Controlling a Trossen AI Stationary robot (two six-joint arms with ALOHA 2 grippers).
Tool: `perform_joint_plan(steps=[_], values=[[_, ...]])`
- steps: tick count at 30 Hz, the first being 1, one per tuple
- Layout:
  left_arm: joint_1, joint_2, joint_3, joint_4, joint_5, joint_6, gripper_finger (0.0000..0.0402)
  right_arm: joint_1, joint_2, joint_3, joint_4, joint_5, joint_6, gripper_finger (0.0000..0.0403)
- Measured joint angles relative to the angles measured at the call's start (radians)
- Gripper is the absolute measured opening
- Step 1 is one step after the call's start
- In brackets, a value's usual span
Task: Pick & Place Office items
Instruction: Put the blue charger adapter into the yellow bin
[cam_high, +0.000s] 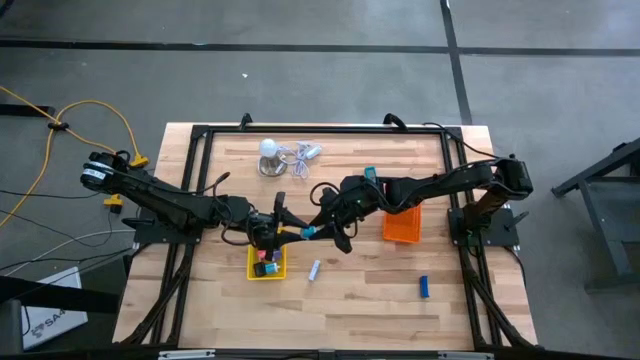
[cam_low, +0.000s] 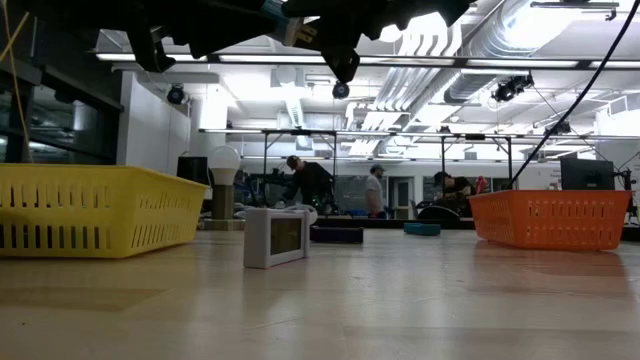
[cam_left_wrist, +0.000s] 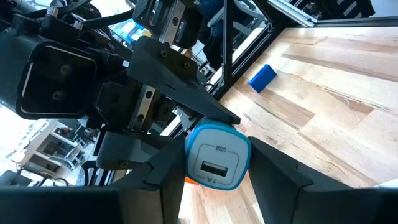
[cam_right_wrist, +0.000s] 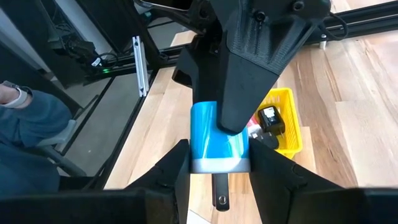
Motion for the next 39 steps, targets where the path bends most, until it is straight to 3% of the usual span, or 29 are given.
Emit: perform_joint_plan(steps=[4, 19, 31, 39], values=[[0.0, 0.0, 0.0, -0.001, 0.003, 0.005, 0.0135, 0.0, 0.0, 0.0, -0.001, -0.002, 0.002, 0.0122], [0.0, 0.0, 0.0, 0.0, 0.002, -0.002, 0.0138, 0.0, 0.0, 0.0, 0.0, -0.014, 0.001, 0.0124], [0.0, 0.0, 0.001, -0.004, 0.0, -0.011, 0.0138, 0.0, 0.001, 0.0, -0.002, -0.034, -0.004, 0.0201], [-0.007, 0.0, 0.001, -0.004, -0.01, -0.011, 0.0138, -0.001, 0.0, 0.0, -0.035, -0.035, -0.027, 0.0223]])
